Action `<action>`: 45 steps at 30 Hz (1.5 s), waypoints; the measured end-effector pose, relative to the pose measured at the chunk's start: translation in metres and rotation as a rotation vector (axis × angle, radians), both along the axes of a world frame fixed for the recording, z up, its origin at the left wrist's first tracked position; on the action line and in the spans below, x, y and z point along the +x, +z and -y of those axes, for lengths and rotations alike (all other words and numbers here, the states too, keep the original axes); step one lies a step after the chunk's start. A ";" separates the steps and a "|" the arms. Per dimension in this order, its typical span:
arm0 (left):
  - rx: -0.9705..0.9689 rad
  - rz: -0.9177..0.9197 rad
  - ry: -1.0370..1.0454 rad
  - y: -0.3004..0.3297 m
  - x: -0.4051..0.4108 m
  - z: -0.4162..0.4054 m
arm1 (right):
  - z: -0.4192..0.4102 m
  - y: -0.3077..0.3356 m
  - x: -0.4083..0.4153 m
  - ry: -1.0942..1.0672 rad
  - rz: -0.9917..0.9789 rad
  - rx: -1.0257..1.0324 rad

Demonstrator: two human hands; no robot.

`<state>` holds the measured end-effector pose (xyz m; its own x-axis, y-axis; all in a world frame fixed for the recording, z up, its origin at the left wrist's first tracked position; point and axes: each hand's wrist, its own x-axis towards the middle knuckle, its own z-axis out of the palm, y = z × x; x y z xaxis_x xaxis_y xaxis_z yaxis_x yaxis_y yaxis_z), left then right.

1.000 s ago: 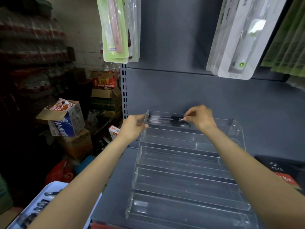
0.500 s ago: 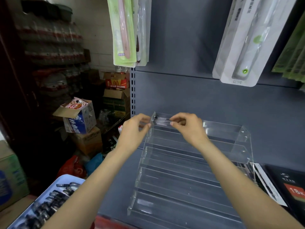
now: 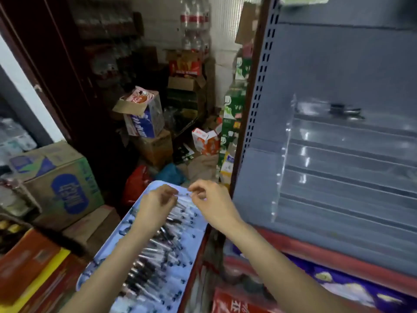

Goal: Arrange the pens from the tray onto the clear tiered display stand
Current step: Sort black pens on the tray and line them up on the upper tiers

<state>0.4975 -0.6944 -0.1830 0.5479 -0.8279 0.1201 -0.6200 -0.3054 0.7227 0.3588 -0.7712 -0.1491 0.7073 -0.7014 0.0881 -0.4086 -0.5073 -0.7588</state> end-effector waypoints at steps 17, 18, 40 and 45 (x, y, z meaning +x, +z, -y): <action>0.341 0.423 -0.324 -0.116 0.114 -0.048 | -0.047 -0.150 0.097 -0.152 -0.561 0.079; 0.366 0.448 -0.346 -0.119 0.116 -0.040 | -0.047 -0.149 0.099 -0.139 -0.578 0.058; 0.184 -0.219 -0.513 -0.091 0.130 -0.013 | -0.035 -0.128 0.082 -0.207 -0.388 0.243; -0.098 -0.533 -0.274 -0.061 0.113 -0.019 | -0.032 -0.084 0.075 -0.227 -0.183 0.243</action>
